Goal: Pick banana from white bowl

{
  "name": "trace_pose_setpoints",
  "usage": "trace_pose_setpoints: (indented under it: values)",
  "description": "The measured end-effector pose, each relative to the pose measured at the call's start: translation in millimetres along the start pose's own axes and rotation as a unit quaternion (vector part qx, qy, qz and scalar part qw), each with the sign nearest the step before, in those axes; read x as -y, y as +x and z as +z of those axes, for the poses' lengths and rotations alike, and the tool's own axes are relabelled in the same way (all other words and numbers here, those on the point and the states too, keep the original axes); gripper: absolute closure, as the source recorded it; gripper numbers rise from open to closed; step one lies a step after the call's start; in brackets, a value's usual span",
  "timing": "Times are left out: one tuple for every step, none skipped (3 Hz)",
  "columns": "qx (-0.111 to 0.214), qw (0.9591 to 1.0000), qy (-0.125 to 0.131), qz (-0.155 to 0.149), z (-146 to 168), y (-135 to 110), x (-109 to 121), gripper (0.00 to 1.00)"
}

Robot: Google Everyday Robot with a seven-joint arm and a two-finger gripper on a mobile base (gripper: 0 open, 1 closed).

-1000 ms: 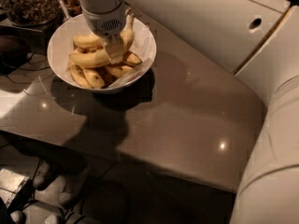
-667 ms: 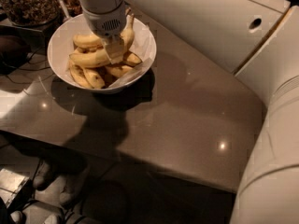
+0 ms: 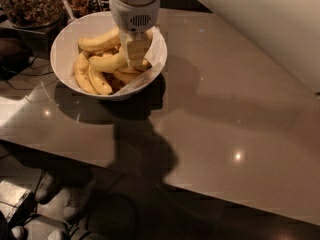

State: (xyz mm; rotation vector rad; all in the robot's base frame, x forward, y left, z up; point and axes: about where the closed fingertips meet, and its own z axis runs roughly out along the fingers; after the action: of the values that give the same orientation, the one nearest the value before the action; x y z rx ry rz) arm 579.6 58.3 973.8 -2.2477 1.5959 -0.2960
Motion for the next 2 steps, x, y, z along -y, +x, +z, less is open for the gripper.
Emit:
trace_pose_setpoints:
  values:
    - [0.035, 0.9992, 0.017, 0.011, -22, 4, -9, 1.00]
    - [0.072, 0.9970, 0.028, 0.011, -42, 3, -19, 1.00]
